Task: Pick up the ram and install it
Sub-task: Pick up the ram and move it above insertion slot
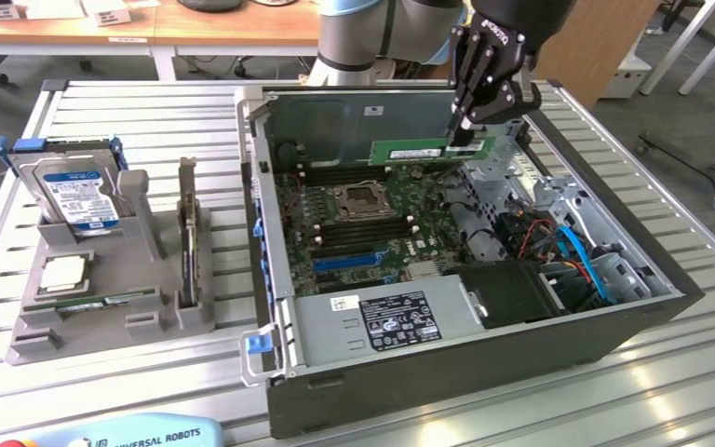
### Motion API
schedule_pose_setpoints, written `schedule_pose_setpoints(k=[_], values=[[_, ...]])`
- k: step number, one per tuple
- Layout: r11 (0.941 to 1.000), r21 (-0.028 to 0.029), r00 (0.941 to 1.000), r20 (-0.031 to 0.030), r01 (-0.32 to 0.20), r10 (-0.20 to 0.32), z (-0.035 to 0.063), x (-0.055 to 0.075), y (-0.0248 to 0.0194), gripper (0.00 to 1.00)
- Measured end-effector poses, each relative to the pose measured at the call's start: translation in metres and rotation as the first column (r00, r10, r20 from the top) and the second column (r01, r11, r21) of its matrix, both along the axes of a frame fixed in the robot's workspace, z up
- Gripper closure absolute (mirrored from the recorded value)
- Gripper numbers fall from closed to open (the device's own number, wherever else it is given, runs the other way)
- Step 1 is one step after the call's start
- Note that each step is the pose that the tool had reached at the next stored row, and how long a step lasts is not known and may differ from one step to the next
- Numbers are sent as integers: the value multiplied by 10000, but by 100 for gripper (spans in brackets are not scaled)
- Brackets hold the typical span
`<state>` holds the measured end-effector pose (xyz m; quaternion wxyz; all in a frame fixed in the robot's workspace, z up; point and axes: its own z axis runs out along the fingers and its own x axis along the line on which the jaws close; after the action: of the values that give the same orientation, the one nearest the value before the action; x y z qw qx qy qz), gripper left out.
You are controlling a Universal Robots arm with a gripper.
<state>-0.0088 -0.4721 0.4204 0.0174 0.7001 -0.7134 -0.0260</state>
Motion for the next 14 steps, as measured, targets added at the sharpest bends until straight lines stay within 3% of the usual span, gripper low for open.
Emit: schedule_pose_setpoints(k=[8, 14], values=[[10000, 0, 10000, 0, 9, -9, -9, -14, 226, 89], [10000, 0, 10000, 0, 22, -22, -15, -26, 351, 89]])
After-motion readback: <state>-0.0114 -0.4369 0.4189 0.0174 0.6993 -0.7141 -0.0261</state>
